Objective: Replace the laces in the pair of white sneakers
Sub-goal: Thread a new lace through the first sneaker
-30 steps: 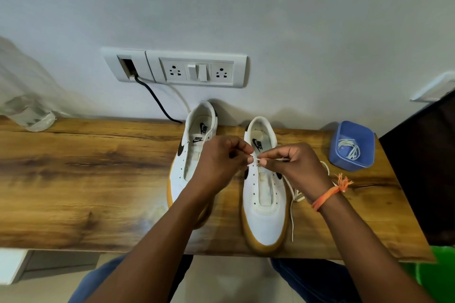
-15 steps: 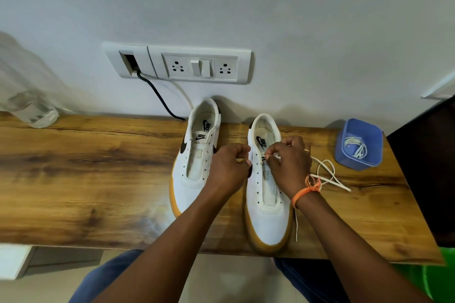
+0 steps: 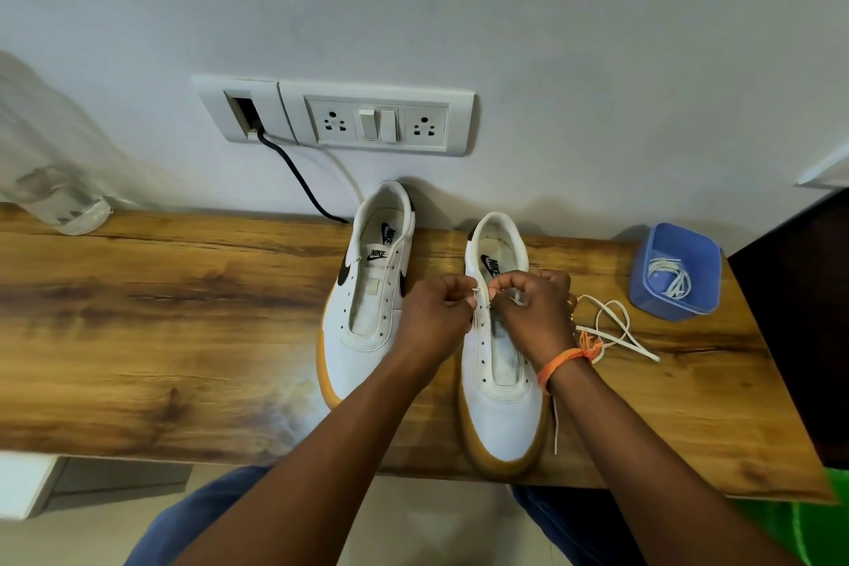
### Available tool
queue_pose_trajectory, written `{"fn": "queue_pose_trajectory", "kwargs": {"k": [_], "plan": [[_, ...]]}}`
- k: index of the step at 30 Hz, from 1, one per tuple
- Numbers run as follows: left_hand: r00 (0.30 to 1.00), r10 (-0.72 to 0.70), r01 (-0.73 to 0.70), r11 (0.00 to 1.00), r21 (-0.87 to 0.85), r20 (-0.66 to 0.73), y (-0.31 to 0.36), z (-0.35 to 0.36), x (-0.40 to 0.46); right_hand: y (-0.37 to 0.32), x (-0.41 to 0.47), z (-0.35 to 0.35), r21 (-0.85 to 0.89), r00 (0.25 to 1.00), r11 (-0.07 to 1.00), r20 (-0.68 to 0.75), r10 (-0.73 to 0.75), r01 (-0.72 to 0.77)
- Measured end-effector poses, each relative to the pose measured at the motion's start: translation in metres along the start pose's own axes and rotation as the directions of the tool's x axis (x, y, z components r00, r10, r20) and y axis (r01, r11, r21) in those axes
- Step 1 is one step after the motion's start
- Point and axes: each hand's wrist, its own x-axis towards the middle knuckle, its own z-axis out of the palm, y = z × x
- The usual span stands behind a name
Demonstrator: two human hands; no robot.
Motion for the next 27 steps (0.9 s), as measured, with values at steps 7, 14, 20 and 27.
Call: {"fn": "queue_pose_trajectory", "kwargs": {"k": [7,14,20,27], "plan": [[0.991,0.043,-0.039,0.999,0.035,-0.123,-0.001,-0.004,-0.001,-0.003,-0.001,0.000,-0.084,0.994,0.993,0.087,-0.069,0.077],[0.996,0.012,-0.006,0.998,0.070,-0.092,0.004,-0.002,0.000,-0.006,0.002,-0.016,-0.102,0.976,0.982,0.162,-0.144,0.161],[0.997,0.024,-0.044,0.959,0.279,0.078,-0.011,0.010,-0.010,-0.001,0.005,-0.028,-0.263,0.975,0.939,0.075,-0.208,0.221],[0.998,0.046,-0.053,0.972,0.229,0.033,-0.007,0.012,-0.012,0.008,0.007,-0.030,-0.112,0.993,0.987,-0.005,-0.119,0.117]]}}
